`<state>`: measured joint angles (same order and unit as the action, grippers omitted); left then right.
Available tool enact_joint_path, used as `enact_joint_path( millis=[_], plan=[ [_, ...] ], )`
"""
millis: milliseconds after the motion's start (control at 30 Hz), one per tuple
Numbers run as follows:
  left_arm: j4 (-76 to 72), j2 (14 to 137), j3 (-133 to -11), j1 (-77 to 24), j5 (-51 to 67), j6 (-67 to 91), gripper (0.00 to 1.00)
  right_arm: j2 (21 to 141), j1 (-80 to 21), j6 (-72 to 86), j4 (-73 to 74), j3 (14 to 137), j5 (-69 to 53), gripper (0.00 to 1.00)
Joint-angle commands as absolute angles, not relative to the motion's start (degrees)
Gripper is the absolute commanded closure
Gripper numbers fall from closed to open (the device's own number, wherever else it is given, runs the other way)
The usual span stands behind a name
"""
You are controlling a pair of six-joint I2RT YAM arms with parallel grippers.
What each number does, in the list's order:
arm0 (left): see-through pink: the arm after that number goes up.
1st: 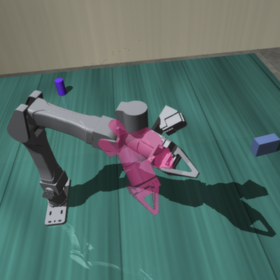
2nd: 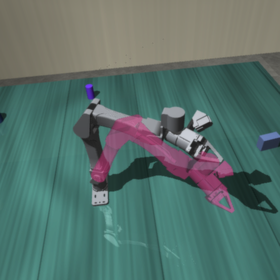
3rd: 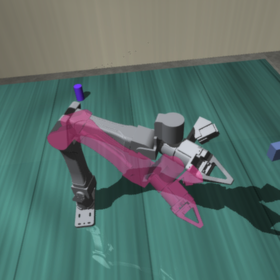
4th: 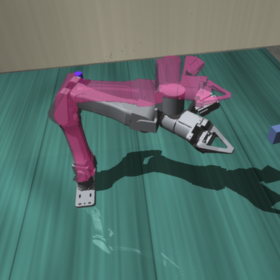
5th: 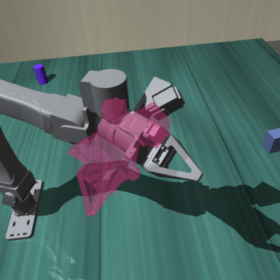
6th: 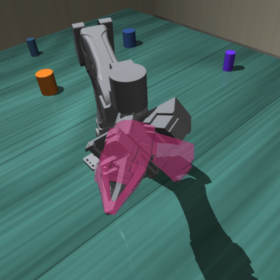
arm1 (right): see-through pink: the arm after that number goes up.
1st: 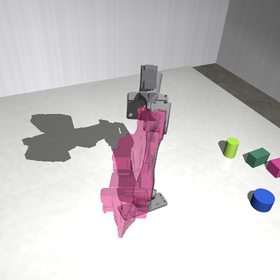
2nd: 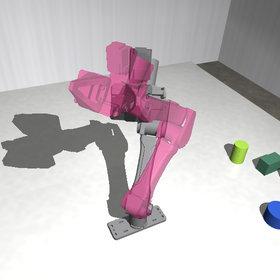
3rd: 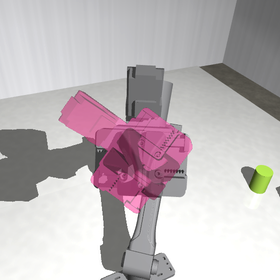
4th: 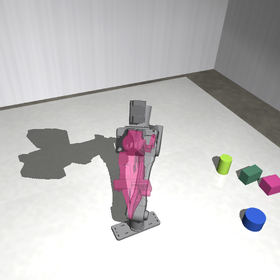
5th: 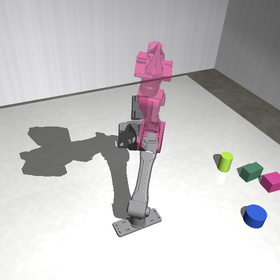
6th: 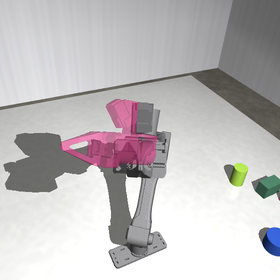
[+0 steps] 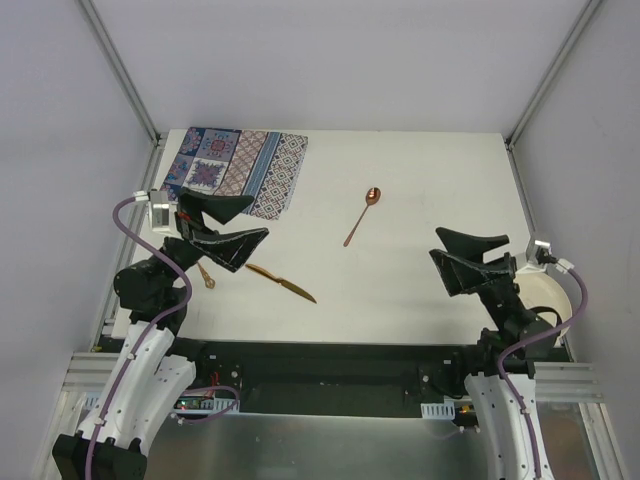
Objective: Set the dinner table for one person
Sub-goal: Pick up the spoon from the center of the board.
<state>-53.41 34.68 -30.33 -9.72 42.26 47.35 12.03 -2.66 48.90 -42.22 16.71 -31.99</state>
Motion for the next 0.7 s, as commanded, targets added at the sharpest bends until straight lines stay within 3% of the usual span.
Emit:
enact_joint_path(
  millis=[0, 267, 667],
  plan=[
    [-57.13, 34.19, -30.06, -9.76, 41.14, 48.6, 0.01, 9.41, -2.64, 47.46, -44.28, 18.55, -31.91, 0.04],
    [-49.05, 28.58, -29.18, -9.76, 34.99, 44.66, 0.01, 4.66, -2.55, 45.88, -42.55, 16.78, -29.27, 0.04],
    [-39.39, 21.19, -28.21, -9.76, 23.75, 41.67, 0.01, 8.0, -2.55, 46.76, -41.24, 16.7, -29.54, 0.02]
  ],
)
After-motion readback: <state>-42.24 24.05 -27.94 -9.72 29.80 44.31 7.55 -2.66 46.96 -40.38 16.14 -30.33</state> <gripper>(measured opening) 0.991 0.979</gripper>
